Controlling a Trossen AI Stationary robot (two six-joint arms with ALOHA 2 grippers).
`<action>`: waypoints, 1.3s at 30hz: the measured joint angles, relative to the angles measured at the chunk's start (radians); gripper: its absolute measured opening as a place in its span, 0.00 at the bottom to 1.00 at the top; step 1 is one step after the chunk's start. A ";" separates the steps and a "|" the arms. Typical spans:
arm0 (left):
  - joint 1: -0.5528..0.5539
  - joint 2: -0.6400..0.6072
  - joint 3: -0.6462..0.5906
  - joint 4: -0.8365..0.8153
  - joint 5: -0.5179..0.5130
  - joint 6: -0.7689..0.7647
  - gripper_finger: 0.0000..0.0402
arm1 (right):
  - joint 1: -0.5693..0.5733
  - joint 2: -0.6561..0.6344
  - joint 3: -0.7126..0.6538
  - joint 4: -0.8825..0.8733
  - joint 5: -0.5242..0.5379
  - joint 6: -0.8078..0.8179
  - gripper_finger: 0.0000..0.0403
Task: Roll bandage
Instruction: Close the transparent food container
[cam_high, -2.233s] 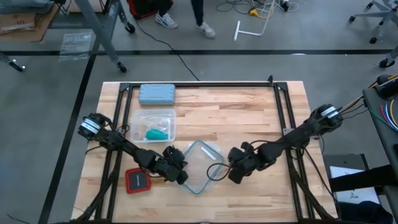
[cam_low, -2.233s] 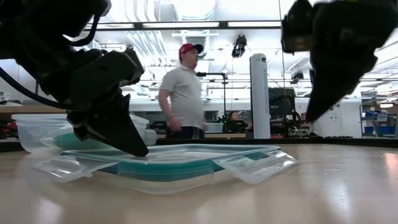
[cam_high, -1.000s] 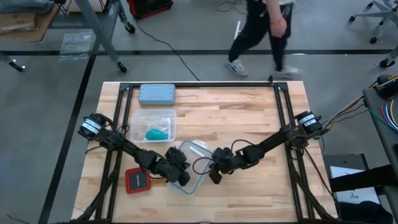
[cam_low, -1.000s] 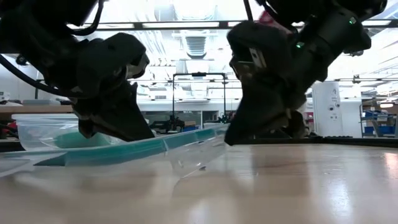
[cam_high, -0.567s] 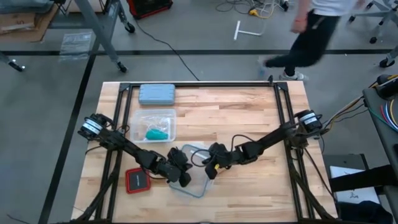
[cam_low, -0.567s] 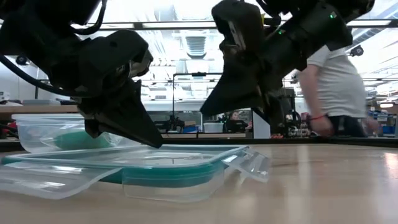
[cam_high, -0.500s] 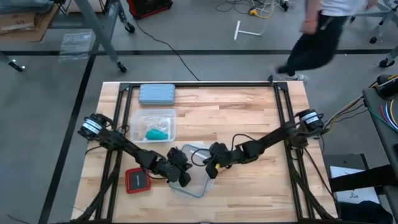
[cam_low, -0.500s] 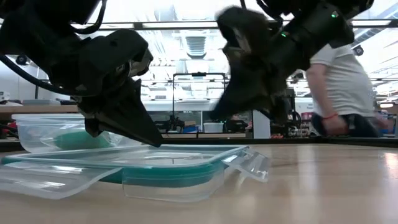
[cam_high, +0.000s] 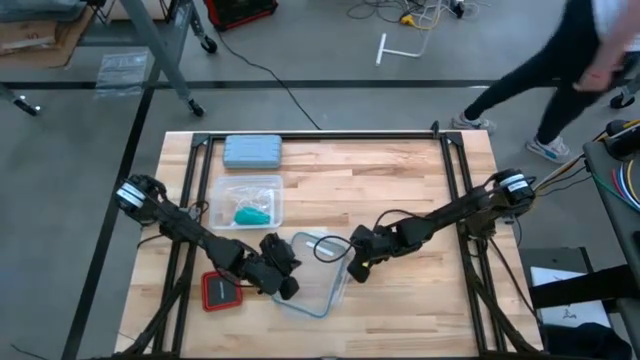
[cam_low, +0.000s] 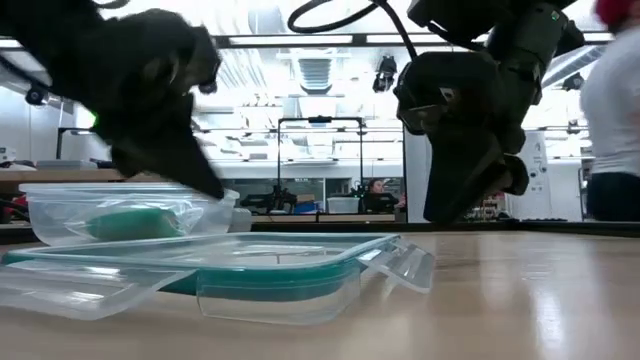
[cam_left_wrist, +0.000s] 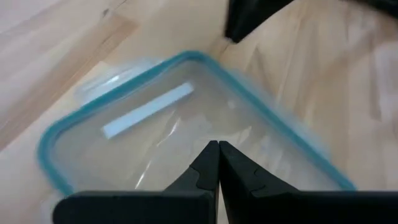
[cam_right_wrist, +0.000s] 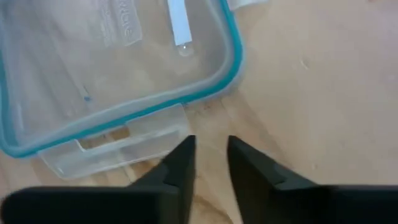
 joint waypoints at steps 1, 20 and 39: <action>-0.004 -0.001 -0.001 -0.049 0.005 -0.029 0.00 | -0.001 0.004 0.000 -0.004 -0.003 0.016 0.22; -0.030 0.063 -0.034 -0.091 0.172 -0.165 0.00 | -0.043 0.118 0.002 0.190 -0.128 0.097 0.70; 0.021 0.192 -0.037 0.146 0.222 -0.108 0.00 | -0.047 0.234 -0.005 0.611 -0.246 0.203 0.69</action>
